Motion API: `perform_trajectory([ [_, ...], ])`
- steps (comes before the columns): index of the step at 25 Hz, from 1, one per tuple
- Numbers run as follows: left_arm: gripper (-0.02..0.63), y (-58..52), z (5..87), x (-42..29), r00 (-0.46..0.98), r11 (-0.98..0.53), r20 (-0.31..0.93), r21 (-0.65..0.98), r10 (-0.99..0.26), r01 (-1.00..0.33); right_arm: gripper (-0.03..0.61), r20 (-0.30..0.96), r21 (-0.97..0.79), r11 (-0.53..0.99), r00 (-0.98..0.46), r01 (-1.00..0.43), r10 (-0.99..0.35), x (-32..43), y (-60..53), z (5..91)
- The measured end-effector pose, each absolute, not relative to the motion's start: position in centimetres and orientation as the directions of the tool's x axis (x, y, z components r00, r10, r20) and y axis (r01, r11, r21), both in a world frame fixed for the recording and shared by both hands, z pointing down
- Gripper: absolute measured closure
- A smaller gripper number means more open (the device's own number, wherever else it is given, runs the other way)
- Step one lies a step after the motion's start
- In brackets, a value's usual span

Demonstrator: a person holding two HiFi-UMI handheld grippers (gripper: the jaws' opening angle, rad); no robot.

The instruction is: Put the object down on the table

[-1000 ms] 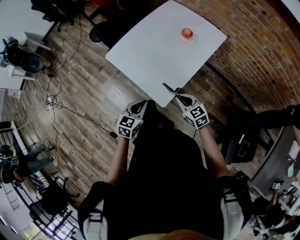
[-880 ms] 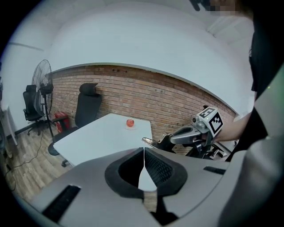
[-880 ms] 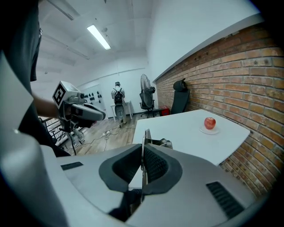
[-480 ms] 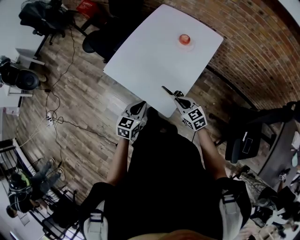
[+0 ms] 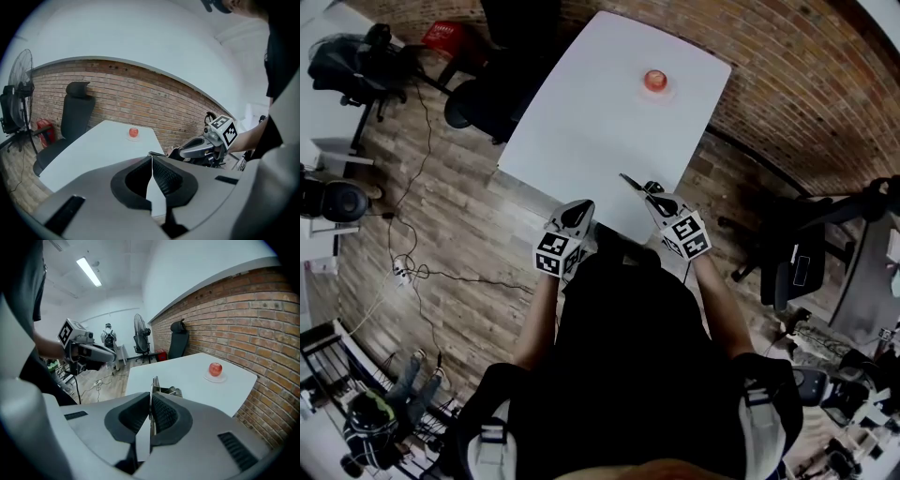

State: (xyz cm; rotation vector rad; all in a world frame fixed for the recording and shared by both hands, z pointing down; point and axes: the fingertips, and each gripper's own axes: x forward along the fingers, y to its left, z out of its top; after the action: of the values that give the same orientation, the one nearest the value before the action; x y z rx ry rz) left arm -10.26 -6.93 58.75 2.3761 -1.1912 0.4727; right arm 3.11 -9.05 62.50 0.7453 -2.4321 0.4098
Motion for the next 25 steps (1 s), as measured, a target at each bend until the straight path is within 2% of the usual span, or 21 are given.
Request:
perform_trajectory([
  [16,0.592,-11.3,59.0,-13.9,0.677,-0.667,0.462,0.217,-0.573,-0.713,0.571,0.597,-0.098,0.682,-0.592,-0.724,-0.542,0.3,-11.1,63.2],
  [25,0.592,-12.7,59.6,-14.6,0.693,-0.682,0.457,0.224,-0.557,-0.696,0.571,0.626,-0.092,0.673,-0.569,-0.734,-0.534,-0.3,-12.0,64.4],
])
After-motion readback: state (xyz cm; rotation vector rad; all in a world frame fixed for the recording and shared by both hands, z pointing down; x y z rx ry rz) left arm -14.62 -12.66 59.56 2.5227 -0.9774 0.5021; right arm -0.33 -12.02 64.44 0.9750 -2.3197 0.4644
